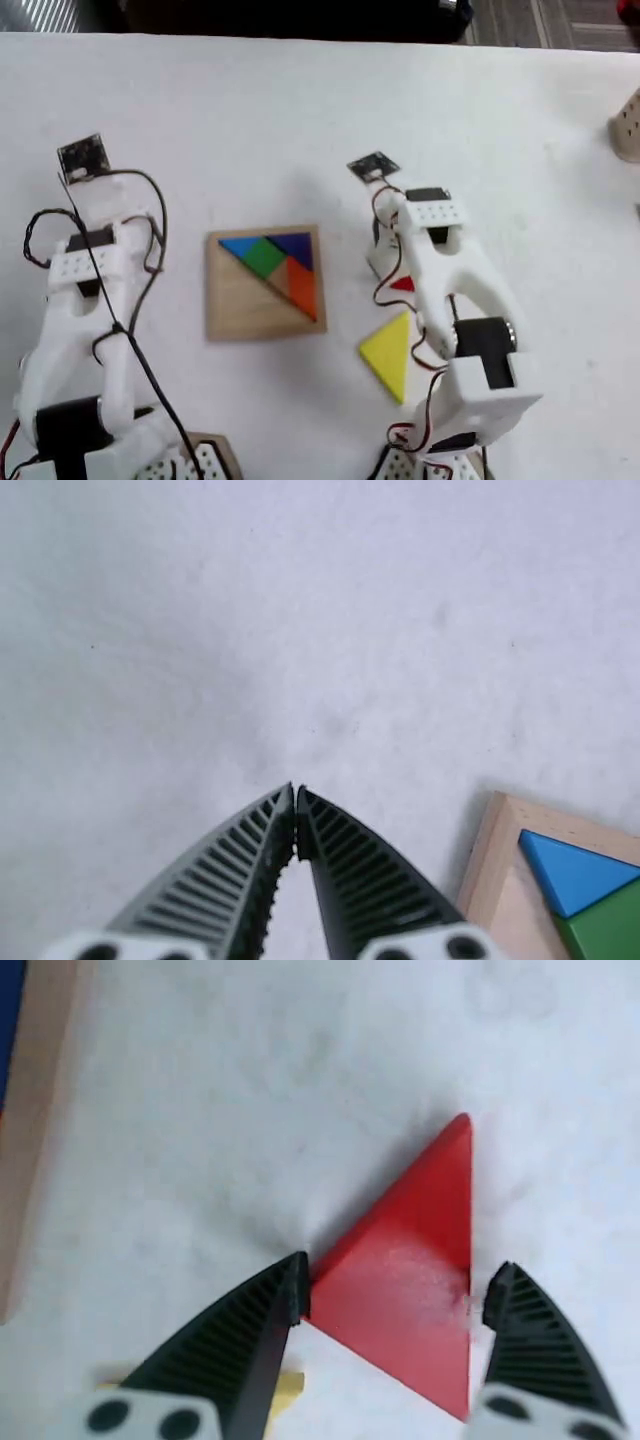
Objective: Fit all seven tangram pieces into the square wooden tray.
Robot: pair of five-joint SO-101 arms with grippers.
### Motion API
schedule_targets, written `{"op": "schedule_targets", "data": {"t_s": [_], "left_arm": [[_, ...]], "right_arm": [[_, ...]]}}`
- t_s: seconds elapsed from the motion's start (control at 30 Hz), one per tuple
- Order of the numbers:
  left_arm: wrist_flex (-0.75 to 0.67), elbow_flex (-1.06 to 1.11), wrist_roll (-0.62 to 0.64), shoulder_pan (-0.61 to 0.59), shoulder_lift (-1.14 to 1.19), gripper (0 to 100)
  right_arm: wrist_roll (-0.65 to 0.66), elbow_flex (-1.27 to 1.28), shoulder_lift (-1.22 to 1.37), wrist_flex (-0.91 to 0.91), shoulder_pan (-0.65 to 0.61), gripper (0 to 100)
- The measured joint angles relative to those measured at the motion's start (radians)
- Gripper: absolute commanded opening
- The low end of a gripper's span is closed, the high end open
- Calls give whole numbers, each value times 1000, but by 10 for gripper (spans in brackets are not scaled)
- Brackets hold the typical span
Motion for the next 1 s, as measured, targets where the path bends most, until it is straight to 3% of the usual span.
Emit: {"op": "schedule_targets", "data": {"t_s": [0.1, 0.3, 0.67, 1.0], "left_arm": [[0, 0, 0, 2, 0, 26], [0, 0, 0, 2, 0, 26], [0, 0, 0, 2, 0, 26], [0, 0, 0, 2, 0, 26]], "right_arm": [[40, 43, -54, 0, 0, 352], [130, 101, -83, 0, 0, 344], [180, 52, 8, 28, 2, 341], [153, -44, 68, 75, 11, 30]]}}
